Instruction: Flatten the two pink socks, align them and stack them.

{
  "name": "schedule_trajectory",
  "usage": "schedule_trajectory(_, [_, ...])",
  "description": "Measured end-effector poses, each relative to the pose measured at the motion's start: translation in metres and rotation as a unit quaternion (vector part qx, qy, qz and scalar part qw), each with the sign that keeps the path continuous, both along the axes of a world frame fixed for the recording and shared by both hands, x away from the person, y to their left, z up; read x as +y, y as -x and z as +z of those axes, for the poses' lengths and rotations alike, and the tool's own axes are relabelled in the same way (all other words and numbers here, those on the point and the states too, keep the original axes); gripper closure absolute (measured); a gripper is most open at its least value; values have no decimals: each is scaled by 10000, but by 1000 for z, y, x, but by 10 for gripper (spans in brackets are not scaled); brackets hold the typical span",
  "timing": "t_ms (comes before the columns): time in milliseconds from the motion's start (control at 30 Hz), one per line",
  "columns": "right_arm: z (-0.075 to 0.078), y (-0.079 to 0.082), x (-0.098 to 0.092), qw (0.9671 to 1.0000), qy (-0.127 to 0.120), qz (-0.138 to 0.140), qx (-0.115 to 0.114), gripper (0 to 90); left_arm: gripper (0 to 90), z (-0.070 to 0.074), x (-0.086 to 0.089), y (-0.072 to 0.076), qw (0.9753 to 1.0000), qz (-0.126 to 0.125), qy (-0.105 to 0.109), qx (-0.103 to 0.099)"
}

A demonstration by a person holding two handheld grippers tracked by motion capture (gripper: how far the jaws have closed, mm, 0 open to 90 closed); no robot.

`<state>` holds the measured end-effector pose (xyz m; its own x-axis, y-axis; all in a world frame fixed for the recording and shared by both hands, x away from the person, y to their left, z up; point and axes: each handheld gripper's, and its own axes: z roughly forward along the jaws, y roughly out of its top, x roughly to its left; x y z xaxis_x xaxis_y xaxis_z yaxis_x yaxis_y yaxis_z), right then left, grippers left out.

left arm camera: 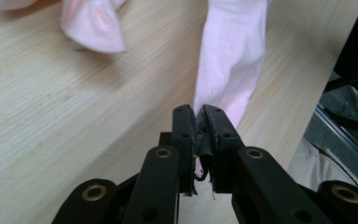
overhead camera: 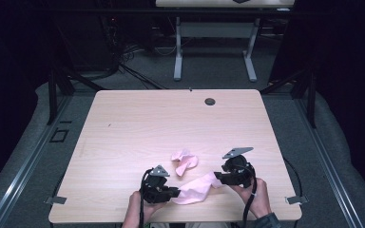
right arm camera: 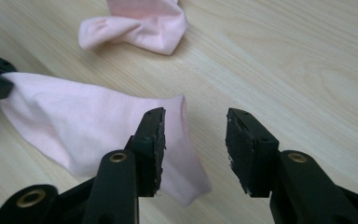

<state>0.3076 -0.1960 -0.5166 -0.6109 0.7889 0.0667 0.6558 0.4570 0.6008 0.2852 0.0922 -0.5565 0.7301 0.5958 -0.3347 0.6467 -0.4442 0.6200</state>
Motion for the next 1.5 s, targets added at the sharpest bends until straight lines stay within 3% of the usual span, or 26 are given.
schedule_trajectory(100, [-6, -3, -14, 9987, -426, -19, 287, 526, 793, -3, 3, -5, 10000, 37, -22, 85])
schedule_trajectory(200, [-15, -6, -22, 9968, -607, -39, 526, 509, 732, -6, 3, -7, 9998, 84, -35, 152])
schedule_trajectory(267, [-21, -9, -24, 9964, -649, -44, 539, 512, 709, -7, 2, -6, 9998, 120, -86, 158])
schedule_trajectory(400, [-26, -18, -17, 9982, -476, -81, 365, 499, 714, -9, 0, -4, 9997, 136, -170, 117])
schedule_trajectory(567, [-30, -33, 7, 9998, 95, 202, -1, 505, 770, -9, 0, -3, 9997, 135, -205, 43])
schedule_trajectory(700, [-37, -44, 22, 9979, 534, 360, 18, 558, 831, -8, 0, -2, 9997, 117, -230, -29])
schedule_trajectory(800, [-39, -45, 25, 9978, 520, 410, -18, 643, 856, -7, -1, 0, 9994, 101, -319, -108])
schedule_trajectory(900, [-40, -42, 28, 9978, 488, 441, -89, 758, 874, -6, -4, 1, 9987, 17, -458, -233])
schedule_trajectory(967, [-43, -40, 30, 9968, 616, 485, -143, 800, 878, -6, -4, 1, 9987, 26, -447, -230])
schedule_trajectory(1100, [-43, -37, 27, 9978, 519, 415, -33, 879, 881, -8, -3, 0, 9988, 48, -420, -235])
schedule_trajectory(1267, [-42, -26, 22, 9984, 480, 300, 62, 888, 882, -8, 3, -3, 9988, 61, -437, -221])
schedule_trajectory(1367, [-42, -11, 20, 9991, 327, 182, 210, 887, 882, -8, 6, -4, 9989, 103, -399, -202])
schedule_trajectory(1467, [-41, 7, 17, 9986, 459, 182, 204, 886, 872, -8, 11, -6, 9994, 141, -296, -128])
schedule_trajectory(1500, [-39, 16, 16, 9990, 399, 183, 101, 837, 761, -6, 13, -7, 9995, 137, -259, -137])
